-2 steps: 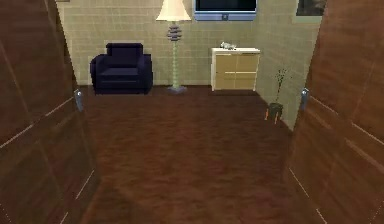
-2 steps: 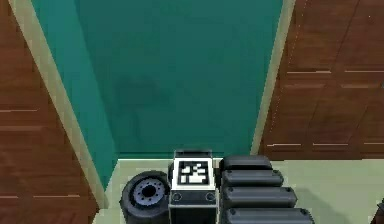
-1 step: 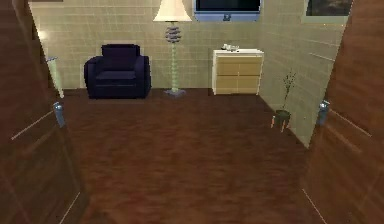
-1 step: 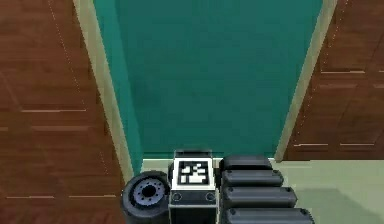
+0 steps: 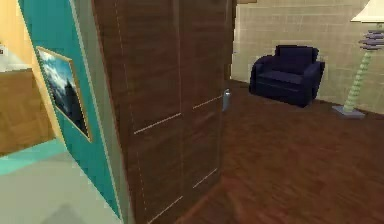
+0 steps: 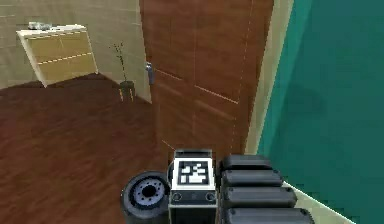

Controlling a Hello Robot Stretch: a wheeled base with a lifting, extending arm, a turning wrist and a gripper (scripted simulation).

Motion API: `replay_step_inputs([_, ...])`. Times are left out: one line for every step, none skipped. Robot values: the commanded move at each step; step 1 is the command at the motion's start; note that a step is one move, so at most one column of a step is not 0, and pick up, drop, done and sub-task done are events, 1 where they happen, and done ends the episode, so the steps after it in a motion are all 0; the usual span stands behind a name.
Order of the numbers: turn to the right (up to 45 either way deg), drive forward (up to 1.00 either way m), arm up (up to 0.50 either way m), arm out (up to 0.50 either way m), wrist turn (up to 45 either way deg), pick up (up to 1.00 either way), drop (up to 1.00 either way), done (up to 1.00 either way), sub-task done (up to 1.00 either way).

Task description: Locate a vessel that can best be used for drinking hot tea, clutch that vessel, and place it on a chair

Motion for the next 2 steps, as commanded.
replay_step_inputs([-33.0,0.0,0.0,0.0,0.0,0.0,0.0,0.0,0.0])
replay_step_inputs([0.0,0.1,0.0,0.0,0.0,0.0,0.0,0.0,0.0])
